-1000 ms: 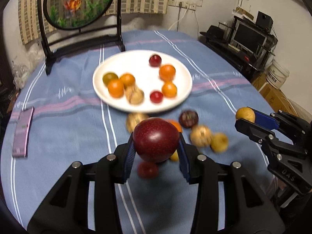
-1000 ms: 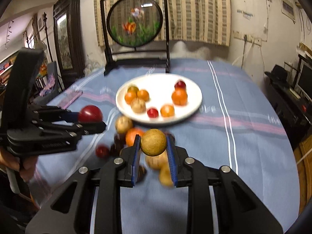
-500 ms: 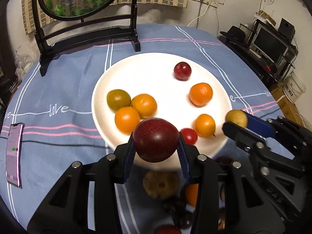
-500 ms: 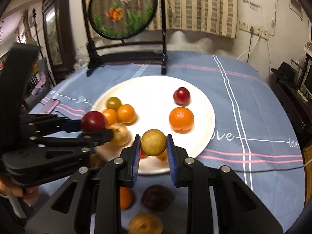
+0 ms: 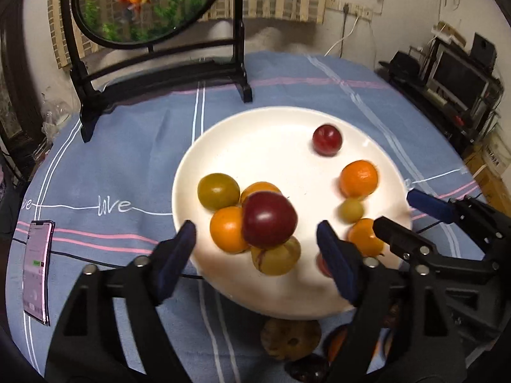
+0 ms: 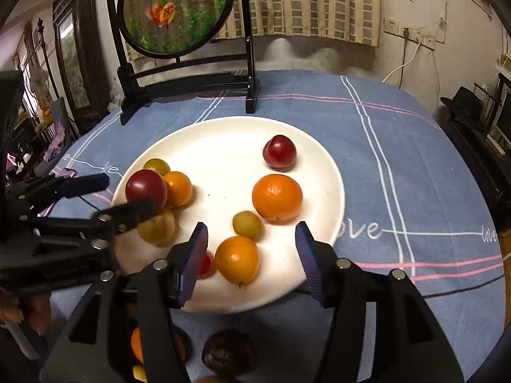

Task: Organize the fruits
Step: 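Withdraw both open tools back toward the fruit cluster, then grasp a red tomato with the left tool while the right tool grasps a tan round fruit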

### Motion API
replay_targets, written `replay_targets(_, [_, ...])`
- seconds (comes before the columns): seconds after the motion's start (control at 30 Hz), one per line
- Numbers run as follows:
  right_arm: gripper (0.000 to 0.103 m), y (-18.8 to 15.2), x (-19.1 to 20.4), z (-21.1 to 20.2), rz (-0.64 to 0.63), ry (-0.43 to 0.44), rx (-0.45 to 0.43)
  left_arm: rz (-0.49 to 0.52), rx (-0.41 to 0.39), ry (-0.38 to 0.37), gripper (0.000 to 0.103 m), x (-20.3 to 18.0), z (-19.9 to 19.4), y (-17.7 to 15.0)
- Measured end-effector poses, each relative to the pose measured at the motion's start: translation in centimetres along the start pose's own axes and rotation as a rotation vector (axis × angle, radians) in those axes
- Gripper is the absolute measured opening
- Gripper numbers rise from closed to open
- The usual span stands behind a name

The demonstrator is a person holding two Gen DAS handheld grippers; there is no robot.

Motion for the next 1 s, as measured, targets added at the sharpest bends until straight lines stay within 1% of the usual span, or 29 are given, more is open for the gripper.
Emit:
replay_targets(0.17, [0.057, -1.1, -0.3, -2.3, 0.037, 0.003, -0.015, 0.014, -0.018, -0.006, 0.084, 0.3, -2.0, -0.5])
replay_targets(0.27, [0.057, -2.1, -0.5, -3.5, 0.052, -0.004, -0.025, 0.021, -0.017, -0.013, 0.085, 0.3, -3.1, -1.4])
replay_targets(0.33, [0.057, -2.8, -0.5, -4.3, 0.063, -0.011, -0.029, 0.026, -0.015, -0.014, 0.088, 0.3, -3.7, -2.2])
replay_targets(0.5, [0.057, -4.8, -0.8, -6.1, 0.087, -0.021, -0.029, 0.038, 0.009, -0.025, 0.089, 0.3, -5.1, -5.0])
replay_targets(0.67, [0.058, -7.4, -1.0, -8.7, 0.109, -0.031, -0.053, 0.033, 0.034, -0.039, 0.09, 0.6, -6.0, -8.2])
replay_targets(0.83, [0.058, -10.1, -0.6, -9.7, 0.134, -0.034, -0.039, 0.018, 0.066, -0.055, 0.09, 0.9, -6.6, -11.0])
replay_targets(1.0, [0.058, -12.7, 0.6, -10.2, 0.12, -0.026, -0.014, 0.03, 0.074, -0.054, 0.09, 1.1, -7.3, -13.1])
Point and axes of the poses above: each gripper's, at about its wrist camera, not at the fingertips, and z roughly the way its jaws point, x to its left, y to its top, the point moved 8 cm from there along z, roughly the way its jaws point, and after that the axes turned 11 degrees about y, right-handed, at the moved point
